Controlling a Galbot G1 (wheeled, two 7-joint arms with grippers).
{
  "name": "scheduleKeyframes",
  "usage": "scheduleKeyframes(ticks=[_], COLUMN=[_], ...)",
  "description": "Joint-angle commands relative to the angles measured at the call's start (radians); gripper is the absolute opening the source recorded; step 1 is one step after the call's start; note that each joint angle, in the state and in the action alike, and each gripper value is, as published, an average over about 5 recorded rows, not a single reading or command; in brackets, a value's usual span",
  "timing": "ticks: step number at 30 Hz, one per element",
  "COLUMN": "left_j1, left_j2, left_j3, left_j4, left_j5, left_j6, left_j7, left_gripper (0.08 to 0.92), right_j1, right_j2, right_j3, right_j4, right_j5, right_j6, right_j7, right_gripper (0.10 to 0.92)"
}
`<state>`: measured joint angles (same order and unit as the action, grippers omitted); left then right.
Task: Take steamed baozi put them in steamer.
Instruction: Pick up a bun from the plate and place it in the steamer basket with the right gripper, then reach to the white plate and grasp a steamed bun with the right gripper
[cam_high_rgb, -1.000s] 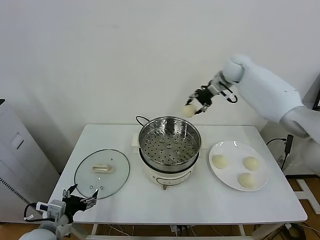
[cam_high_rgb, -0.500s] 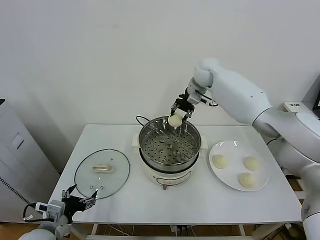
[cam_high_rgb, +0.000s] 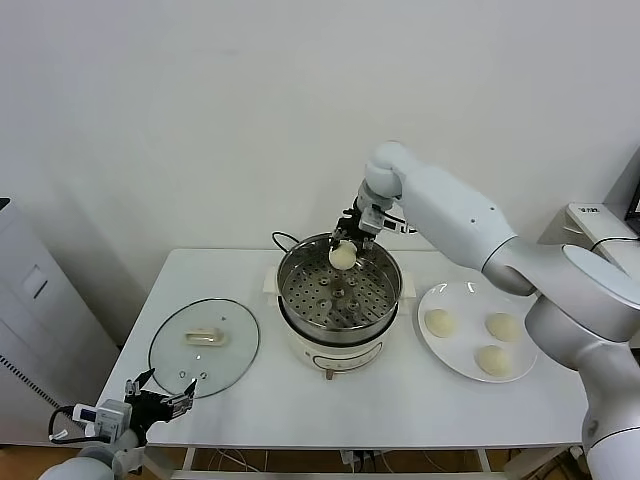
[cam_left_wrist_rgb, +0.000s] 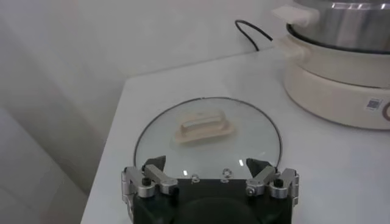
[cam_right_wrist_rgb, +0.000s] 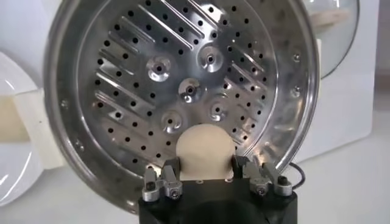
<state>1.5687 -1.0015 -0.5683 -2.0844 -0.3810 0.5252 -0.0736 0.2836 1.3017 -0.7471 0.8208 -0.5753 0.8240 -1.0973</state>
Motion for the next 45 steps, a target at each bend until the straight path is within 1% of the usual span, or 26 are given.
scheduleKeyframes(ticks=[1, 7, 10, 13, 17, 20, 22, 25, 27, 29, 32, 34, 36, 41, 45], left_j1=[-0.001, -0.001, -0.001, -0.001, -0.001, 0.001, 0.003, 0.007, 0.008, 0.01, 0.011, 0.012, 0.012, 0.011, 0.009], left_j2=[0.0, 0.0, 0.0, 0.0, -0.001, -0.001, -0.001, -0.004, -0.008, -0.012, -0.013, -0.013, -0.013, -0.013, -0.013], left_j3=[0.0, 0.0, -0.001, -0.001, -0.001, -0.002, -0.004, -0.006, -0.007, -0.008, -0.01, -0.011, -0.012, -0.015, -0.018], left_j4=[-0.001, -0.003, -0.005, -0.006, -0.004, -0.005, -0.007, -0.008, -0.009, -0.011, -0.015, -0.017, -0.019, -0.022, -0.02], left_j5=[0.001, 0.0, 0.0, -0.001, -0.001, -0.001, -0.001, -0.001, 0.0, 0.0, 0.0, 0.0, -0.003, -0.013, -0.014], left_j6=[0.0, -0.001, -0.001, -0.002, -0.002, -0.002, -0.002, -0.001, -0.001, 0.0, 0.001, 0.001, 0.004, 0.01, 0.01], left_j7=[0.001, 0.001, 0.002, 0.002, 0.002, 0.001, 0.001, 0.001, 0.001, 0.0, 0.0, 0.0, 0.0, -0.001, -0.002], left_gripper=[0.823, 0.823, 0.823, 0.823, 0.823, 0.823, 0.823, 0.823, 0.823, 0.823, 0.823, 0.823, 0.823, 0.823, 0.823], right_j1=[-0.032, -0.047, -0.052, -0.055, -0.052, -0.036, -0.009, 0.059, 0.117, 0.182, 0.273, 0.315, 0.345, 0.367, 0.351], right_j2=[0.009, 0.023, 0.023, 0.022, 0.021, 0.018, 0.01, -0.016, -0.046, -0.09, -0.171, -0.226, -0.283, -0.395, -0.469], right_j3=[0.014, 0.033, 0.036, 0.037, 0.037, 0.031, 0.01, -0.044, -0.092, -0.166, -0.302, -0.381, -0.446, -0.546, -0.587], right_j4=[0.003, -0.014, -0.015, -0.013, -0.012, -0.011, -0.01, -0.005, 0.003, 0.018, 0.036, 0.044, 0.054, 0.083, 0.089], right_j5=[-0.076, -0.121, -0.134, -0.141, -0.137, -0.098, -0.028, 0.128, 0.228, 0.349, 0.556, 0.658, 0.726, 0.846, 0.882], right_j6=[0.049, 0.049, 0.049, 0.049, 0.049, 0.049, 0.049, 0.045, 0.016, -0.059, -0.236, -0.351, -0.439, -0.595, -0.657], right_j7=[0.031, 0.046, 0.048, 0.053, 0.064, 0.052, 0.026, -0.033, -0.068, -0.098, -0.127, -0.141, -0.151, -0.145, -0.143], right_gripper=[0.526, 0.529, 0.55, 0.614, 0.732, 0.798, 0.814, 0.822, 0.822, 0.823, 0.823, 0.823, 0.823, 0.823, 0.823])
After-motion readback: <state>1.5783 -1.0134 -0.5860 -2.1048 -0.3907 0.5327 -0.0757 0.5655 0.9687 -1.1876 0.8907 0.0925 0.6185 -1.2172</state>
